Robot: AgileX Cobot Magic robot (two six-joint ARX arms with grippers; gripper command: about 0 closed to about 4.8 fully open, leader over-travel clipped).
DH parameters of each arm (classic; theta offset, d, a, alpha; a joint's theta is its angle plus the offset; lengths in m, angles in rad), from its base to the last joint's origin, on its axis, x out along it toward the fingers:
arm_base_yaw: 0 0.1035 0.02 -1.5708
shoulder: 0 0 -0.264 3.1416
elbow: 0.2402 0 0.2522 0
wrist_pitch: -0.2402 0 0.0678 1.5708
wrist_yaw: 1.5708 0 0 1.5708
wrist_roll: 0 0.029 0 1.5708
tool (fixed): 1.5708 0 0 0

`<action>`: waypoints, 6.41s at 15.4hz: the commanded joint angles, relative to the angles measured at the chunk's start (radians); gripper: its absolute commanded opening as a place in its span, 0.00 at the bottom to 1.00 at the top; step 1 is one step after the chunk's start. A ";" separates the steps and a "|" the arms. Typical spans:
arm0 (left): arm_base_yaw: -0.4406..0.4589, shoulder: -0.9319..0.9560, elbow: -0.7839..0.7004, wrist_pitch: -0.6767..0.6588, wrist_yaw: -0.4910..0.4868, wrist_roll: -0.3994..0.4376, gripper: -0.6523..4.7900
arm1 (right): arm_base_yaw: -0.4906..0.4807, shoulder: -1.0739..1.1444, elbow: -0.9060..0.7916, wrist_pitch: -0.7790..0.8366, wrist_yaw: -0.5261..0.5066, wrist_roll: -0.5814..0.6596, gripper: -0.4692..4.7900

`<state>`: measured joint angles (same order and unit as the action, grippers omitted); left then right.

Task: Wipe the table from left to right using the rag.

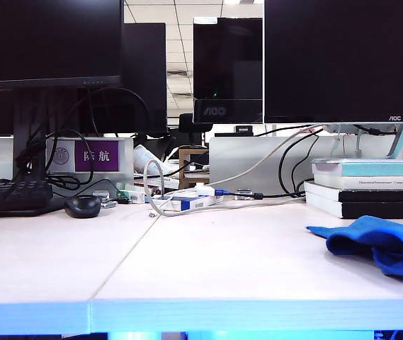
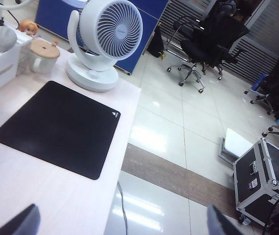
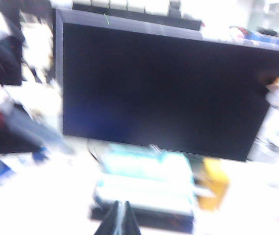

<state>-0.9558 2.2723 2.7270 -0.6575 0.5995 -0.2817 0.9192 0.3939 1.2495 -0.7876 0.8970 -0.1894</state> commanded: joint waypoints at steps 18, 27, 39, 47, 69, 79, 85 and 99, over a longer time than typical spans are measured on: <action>0.283 -0.506 0.003 -0.691 -0.177 0.439 0.11 | 0.004 0.325 -0.144 0.456 -0.774 0.055 0.09; 0.353 -0.739 0.003 -0.776 -0.267 0.431 0.11 | -0.049 0.053 -0.750 0.631 -0.626 0.089 0.09; 0.351 -0.631 0.001 -0.504 -0.232 0.307 0.11 | -0.262 -0.022 -1.208 0.784 -0.582 0.163 0.13; 0.351 -0.415 0.001 -0.482 -0.222 0.327 0.11 | -0.262 -0.022 -1.208 0.784 -0.582 0.163 0.13; 0.535 -1.139 -1.611 0.439 -0.409 0.270 0.11 | -0.262 -0.022 -1.208 0.784 -0.582 0.163 0.13; 0.880 -1.761 -2.306 0.562 -0.419 0.266 0.11 | -0.262 -0.022 -1.208 0.784 -0.581 0.163 0.13; 1.021 -2.103 -2.597 0.562 -0.356 0.266 0.11 | -0.262 -0.022 -1.208 0.784 -0.582 0.163 0.13; 0.863 -2.272 -2.719 0.477 -0.635 0.335 0.11 | -0.262 -0.025 -1.208 0.784 -0.582 0.163 0.13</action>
<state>-0.0978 0.0025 0.0097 -0.1650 -0.0235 0.0483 0.6575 0.3710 0.0383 -0.0177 0.3138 -0.0296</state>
